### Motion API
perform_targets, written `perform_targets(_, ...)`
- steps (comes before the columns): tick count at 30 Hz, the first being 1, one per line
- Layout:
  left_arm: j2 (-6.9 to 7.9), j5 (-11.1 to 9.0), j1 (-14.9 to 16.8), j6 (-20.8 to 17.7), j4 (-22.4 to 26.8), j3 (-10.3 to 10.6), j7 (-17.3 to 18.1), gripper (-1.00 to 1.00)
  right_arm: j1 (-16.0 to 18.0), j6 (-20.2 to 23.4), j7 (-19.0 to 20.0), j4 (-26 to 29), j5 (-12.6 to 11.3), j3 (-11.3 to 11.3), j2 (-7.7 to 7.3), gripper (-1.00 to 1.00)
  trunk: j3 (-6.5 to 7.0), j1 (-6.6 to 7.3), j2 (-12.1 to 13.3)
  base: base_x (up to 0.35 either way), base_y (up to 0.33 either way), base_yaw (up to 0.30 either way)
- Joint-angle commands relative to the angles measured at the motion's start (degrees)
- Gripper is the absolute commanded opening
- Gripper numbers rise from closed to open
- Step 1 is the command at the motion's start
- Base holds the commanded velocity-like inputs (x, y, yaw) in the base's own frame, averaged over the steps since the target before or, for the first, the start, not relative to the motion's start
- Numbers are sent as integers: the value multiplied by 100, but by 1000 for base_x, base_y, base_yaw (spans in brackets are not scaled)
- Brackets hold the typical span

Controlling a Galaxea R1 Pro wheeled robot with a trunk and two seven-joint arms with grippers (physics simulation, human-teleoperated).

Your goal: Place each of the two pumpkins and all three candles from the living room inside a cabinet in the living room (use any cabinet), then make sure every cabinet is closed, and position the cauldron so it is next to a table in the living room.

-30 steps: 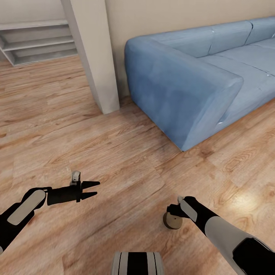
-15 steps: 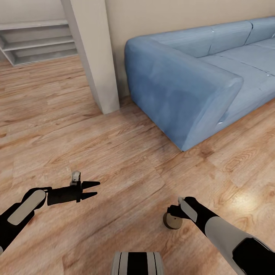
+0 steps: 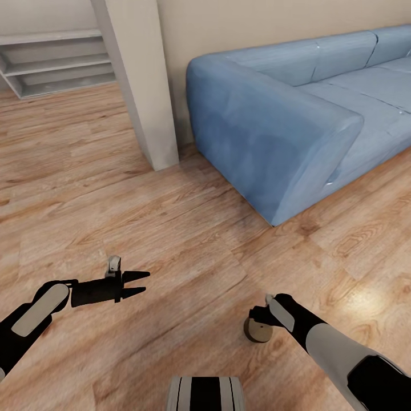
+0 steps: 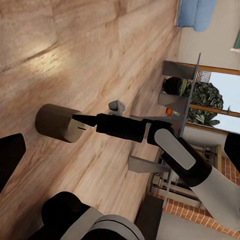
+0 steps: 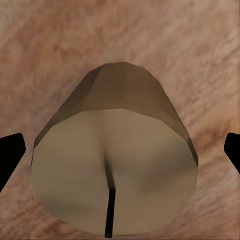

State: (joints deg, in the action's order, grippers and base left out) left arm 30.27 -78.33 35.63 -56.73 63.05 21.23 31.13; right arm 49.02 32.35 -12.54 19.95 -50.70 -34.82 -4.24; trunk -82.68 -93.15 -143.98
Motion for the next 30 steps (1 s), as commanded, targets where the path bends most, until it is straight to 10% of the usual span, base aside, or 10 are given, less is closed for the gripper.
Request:
perform_targets(1,5,11,5,-5,-3,13,33,100,2,17,-36,17,-61,-42,-8,100,-4,1,-2,0,0,0)
perform_targets(30,5,12,5,-2,-3,83,33,100,2,292,199,-31,-58,-55,-11,100,-92,-9,-7,0,0,0)
